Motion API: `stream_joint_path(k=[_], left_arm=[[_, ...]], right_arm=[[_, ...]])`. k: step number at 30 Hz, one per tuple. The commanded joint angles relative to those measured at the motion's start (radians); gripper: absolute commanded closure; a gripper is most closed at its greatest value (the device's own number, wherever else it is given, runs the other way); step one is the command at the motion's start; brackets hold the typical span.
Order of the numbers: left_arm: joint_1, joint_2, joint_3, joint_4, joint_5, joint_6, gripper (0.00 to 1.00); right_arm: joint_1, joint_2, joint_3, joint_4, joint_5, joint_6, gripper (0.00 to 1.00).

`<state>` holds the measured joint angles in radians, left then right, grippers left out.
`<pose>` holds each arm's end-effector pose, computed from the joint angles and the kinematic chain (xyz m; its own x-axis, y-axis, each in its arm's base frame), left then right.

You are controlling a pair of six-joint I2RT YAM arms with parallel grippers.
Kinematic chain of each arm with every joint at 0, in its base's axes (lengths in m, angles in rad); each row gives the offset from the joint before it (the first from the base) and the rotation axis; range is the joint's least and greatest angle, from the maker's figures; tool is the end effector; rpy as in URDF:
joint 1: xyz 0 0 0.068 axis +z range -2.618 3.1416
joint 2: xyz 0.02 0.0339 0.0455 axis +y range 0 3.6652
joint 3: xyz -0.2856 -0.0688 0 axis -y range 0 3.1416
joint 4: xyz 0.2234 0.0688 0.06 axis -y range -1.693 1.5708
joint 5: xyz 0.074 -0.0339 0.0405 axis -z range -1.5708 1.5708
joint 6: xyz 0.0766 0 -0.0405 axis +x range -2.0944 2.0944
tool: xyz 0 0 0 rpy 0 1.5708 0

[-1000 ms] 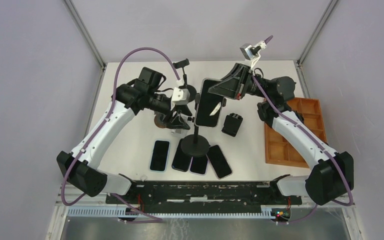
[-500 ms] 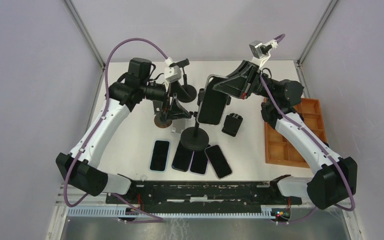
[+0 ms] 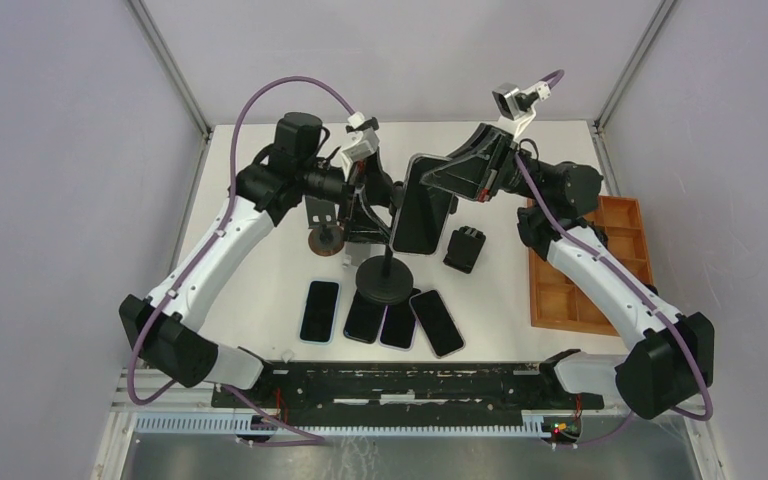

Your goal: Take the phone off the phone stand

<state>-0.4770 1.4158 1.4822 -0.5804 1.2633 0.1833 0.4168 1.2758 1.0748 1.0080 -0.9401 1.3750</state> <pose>0.2148 -0.1932 0.4226 -0.2697 0.2015 -0.9416 0.9412 -0.1514 -0.3020 0.2038 0.1579 0.4870 -0.6067 0.3640 -0.7067 -0.7936 -0.2259 0.5650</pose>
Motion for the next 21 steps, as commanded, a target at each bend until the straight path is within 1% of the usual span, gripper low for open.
stream_joint_path(k=[1,4,5,7,11,14,15,16,17,19,21], left_arm=[[-0.026,0.021,0.01,0.077,0.021,-0.088,0.0],[-0.042,0.032,-0.004,0.138,-0.005,-0.144,0.0],[-0.043,0.041,-0.007,0.161,-0.01,-0.164,0.03],[-0.043,0.05,-0.005,0.196,-0.007,-0.2,0.17],[-0.044,0.042,-0.015,0.194,0.005,-0.193,0.47],[-0.045,0.034,-0.016,0.095,0.009,-0.075,0.71],[-0.045,0.031,-0.015,0.058,0.008,-0.032,0.81],[-0.045,0.028,-0.01,-0.006,0.006,0.018,0.94],[-0.045,0.027,-0.007,-0.056,0.001,0.068,0.97],[-0.045,0.025,-0.001,-0.142,-0.003,0.151,0.98],[-0.046,0.029,0.014,-0.253,-0.009,0.264,0.98]], right_arm=[[0.025,-0.02,0.068,0.14,0.125,0.029,1.0],[0.04,-0.006,0.071,0.147,0.133,0.028,1.0],[0.043,-0.003,0.072,0.148,0.135,0.028,1.0],[0.049,-0.001,0.069,0.151,0.136,0.026,1.0],[0.049,-0.003,0.061,0.145,0.134,0.015,1.0],[0.05,-0.002,0.071,0.119,0.135,-0.012,1.0],[0.049,-0.001,0.074,0.114,0.135,-0.017,1.0],[0.05,0.004,0.082,0.111,0.132,-0.022,1.0],[0.048,0.007,0.09,0.107,0.13,-0.025,1.0],[0.046,0.016,0.107,0.106,0.13,-0.028,1.0],[0.039,0.024,0.124,0.104,0.13,-0.03,1.0]])
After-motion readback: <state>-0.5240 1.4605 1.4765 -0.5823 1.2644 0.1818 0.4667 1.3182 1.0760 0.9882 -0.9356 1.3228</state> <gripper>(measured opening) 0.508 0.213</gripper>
